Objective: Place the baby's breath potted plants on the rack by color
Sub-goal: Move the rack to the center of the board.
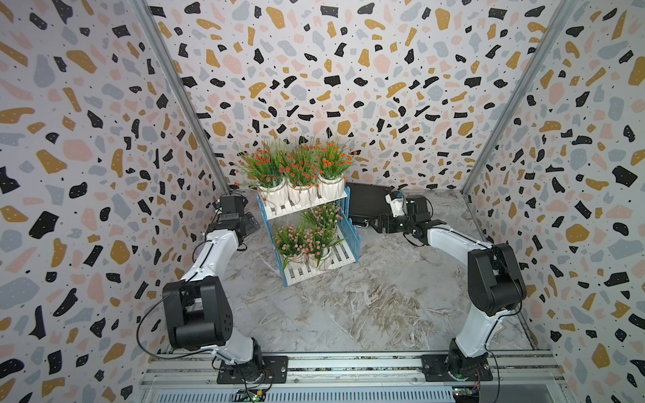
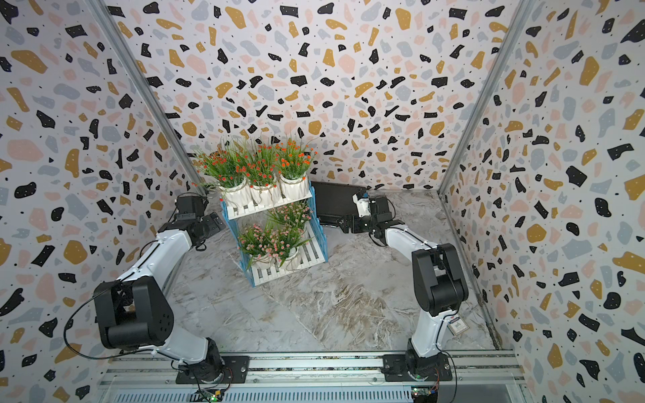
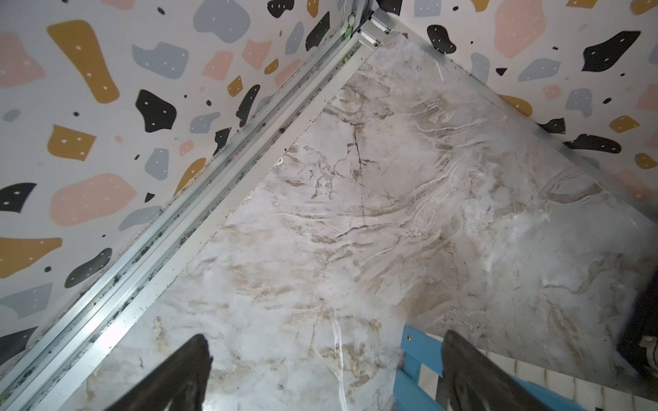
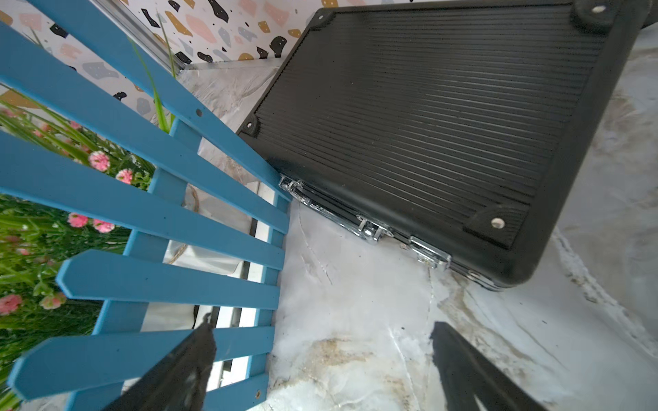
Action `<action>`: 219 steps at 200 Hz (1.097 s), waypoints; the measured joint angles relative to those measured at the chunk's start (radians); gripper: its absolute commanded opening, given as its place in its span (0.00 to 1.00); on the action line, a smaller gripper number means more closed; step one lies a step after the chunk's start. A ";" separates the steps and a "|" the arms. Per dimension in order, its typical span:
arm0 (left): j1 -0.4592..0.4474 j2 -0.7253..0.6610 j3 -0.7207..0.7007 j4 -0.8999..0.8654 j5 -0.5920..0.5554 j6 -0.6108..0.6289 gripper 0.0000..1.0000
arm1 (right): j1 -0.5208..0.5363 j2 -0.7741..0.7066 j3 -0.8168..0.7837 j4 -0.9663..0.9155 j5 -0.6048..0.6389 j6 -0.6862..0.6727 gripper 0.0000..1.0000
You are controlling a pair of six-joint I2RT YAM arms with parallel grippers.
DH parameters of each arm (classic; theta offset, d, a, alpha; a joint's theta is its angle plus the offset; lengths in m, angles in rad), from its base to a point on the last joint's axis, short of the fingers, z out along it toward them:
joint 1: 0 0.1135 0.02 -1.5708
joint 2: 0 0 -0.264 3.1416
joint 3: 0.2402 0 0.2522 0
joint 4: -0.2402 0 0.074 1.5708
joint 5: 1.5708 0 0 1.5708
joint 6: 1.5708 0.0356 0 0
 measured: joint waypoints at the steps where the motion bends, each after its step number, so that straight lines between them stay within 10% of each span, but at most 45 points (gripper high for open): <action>1: 0.000 0.002 0.001 0.000 0.001 0.000 0.99 | 0.000 0.000 0.000 0.000 0.000 0.000 0.96; 219: -0.045 0.093 0.103 0.040 0.018 0.089 1.00 | 0.171 -0.074 -0.137 0.068 0.078 -0.052 0.93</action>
